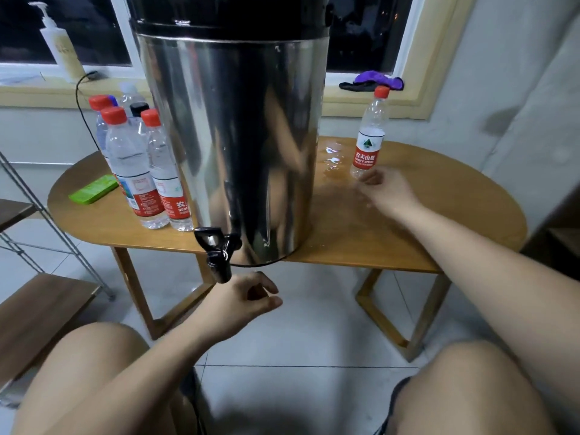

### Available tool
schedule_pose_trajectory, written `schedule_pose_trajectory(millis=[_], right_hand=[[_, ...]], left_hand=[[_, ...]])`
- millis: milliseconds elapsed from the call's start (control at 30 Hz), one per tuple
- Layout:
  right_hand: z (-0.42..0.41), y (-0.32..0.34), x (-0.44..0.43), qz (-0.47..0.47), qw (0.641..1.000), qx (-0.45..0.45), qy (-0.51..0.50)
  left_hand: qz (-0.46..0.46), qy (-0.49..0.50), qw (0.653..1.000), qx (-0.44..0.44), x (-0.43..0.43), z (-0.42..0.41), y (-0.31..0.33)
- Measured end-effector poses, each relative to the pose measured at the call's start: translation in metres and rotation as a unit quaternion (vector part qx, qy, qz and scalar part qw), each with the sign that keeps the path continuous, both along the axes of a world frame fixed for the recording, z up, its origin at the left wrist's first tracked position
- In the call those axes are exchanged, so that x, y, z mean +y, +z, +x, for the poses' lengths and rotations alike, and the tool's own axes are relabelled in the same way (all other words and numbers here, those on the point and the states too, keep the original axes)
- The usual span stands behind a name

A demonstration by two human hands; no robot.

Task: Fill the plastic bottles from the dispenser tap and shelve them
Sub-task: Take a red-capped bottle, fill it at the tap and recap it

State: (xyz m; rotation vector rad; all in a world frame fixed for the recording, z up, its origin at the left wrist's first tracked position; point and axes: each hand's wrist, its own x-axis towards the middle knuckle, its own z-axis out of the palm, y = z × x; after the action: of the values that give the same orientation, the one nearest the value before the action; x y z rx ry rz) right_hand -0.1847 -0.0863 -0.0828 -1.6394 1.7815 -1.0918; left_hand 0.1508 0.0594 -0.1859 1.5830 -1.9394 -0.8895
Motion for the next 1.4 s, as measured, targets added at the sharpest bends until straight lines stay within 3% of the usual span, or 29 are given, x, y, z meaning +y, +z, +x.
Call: schedule_pose_trajectory(millis=[267,800,1033,1400], right_hand=[[-0.04,0.004,-0.091,0.031,0.99,0.064,-0.119],[-0.038,-0.017,-0.142,-0.008,0.992,-0.055,-0.115],[-0.032,-0.019,-0.111,-0.027,0.995,-0.038,-0.092],[-0.004,-0.013,0.033,-0.041,0.994,-0.104,0.009]], left_hand=[[0.004,-0.044,0.999,-0.005,-0.005,-0.032,0.004],[0.026,-0.085,0.996,0.005,-0.018,-0.064,-0.005],[0.014,-0.084,0.996,-0.004,-0.016,-0.058,0.001],[-0.014,-0.066,0.998,-0.004,0.001,-0.045,0.032]])
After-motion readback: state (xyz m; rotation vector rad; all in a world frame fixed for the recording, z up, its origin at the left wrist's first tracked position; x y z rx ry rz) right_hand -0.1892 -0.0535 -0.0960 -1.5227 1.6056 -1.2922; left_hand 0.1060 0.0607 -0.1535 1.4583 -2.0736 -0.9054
